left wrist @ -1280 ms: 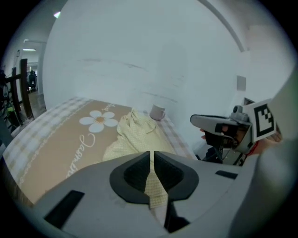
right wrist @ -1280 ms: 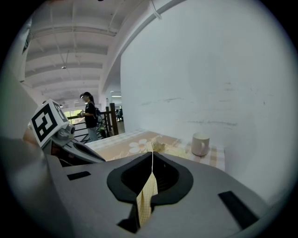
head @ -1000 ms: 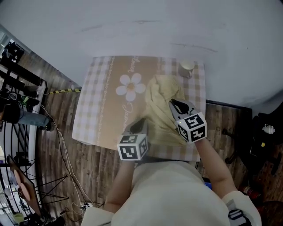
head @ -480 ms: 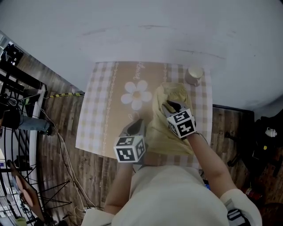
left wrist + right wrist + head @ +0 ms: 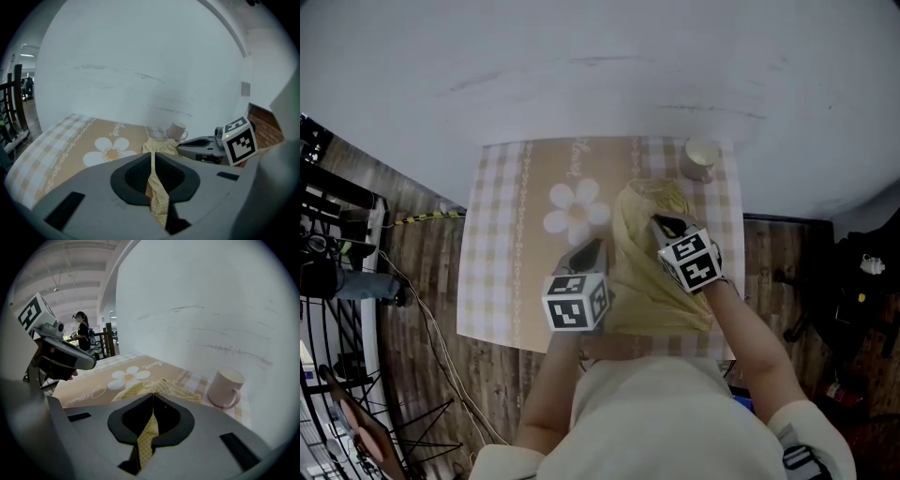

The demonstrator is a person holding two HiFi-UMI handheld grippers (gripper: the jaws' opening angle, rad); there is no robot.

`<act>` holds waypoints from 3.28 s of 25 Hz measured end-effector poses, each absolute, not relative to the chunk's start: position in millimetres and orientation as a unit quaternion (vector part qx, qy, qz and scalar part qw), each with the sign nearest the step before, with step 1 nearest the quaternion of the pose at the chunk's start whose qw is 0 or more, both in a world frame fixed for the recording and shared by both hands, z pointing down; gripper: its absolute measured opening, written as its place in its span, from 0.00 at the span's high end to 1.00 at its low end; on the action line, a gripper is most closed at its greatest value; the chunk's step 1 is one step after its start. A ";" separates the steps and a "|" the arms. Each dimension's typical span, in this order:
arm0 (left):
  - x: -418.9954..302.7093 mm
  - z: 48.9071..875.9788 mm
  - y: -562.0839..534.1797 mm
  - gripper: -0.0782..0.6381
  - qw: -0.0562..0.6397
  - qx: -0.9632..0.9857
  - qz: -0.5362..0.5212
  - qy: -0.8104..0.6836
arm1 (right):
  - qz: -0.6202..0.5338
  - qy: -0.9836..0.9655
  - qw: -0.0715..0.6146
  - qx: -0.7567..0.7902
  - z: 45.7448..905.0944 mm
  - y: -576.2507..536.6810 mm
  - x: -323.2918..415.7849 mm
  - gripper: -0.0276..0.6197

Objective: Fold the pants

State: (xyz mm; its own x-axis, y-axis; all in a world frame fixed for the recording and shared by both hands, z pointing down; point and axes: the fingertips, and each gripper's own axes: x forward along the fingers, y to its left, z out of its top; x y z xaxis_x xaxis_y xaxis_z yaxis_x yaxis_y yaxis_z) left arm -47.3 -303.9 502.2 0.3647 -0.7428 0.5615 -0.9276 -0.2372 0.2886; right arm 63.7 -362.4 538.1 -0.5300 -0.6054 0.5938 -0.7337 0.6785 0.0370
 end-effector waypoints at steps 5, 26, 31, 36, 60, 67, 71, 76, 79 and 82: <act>-31.0 514.5 -334.2 0.86 0.290 0.782 0.173 -0.524 | 0.106 -0.847 0.312 0.417 542.6 -384.3 100.1 0.95; -0.2 602.2 -426.3 0.76 0.321 0.775 0.262 -0.477 | 0.172 -0.799 0.388 0.426 604.6 -439.3 151.4 0.94; 5.1 612.8 -423.7 0.76 0.327 0.776 0.276 -0.463 | 0.170 -0.795 0.407 0.416 612.6 -441.3 151.2 0.88; 5.8 617.1 -423.4 0.76 0.329 0.778 0.282 -0.455 | 0.206 -0.792 0.386 0.425 615.1 -445.1 156.3 0.82; -3.0 530.4 -374.5 0.86 0.238 0.831 0.202 -0.460 | 0.159 -0.849 0.252 0.437 520.5 -381.3 149.0 0.94; -0.4 514.2 -318.2 0.86 0.226 0.841 0.199 -0.450 | 0.170 -0.875 0.205 0.405 499.2 -329.4 151.1 0.94; 0.7 515.8 -279.1 0.86 0.232 0.837 0.202 -0.452 | 0.175 -0.885 0.194 0.385 497.4 -293.6 151.7 0.94; 2.9 522.0 -234.5 0.86 0.237 0.835 0.206 -0.452 | 0.172 -0.895 0.197 0.360 502.8 -250.6 153.4 0.94; 5.3 527.2 -213.6 0.86 0.228 0.833 0.215 -0.456 | 0.165 -0.900 0.203 0.347 508.9 -229.9 155.4 0.94; 8.7 534.9 -196.4 0.86 0.226 0.828 0.226 -0.461 | 0.166 -0.902 0.209 0.339 517.6 -211.8 158.7 0.94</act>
State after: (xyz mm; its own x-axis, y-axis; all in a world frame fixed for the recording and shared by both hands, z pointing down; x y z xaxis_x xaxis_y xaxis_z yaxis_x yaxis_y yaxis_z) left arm 8.7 -196.4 534.9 0.4727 -0.6619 0.5818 -0.8655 -0.4728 0.1653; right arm 158.7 -211.8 517.6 -0.6820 -0.5423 0.4906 -0.6816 0.7145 -0.1577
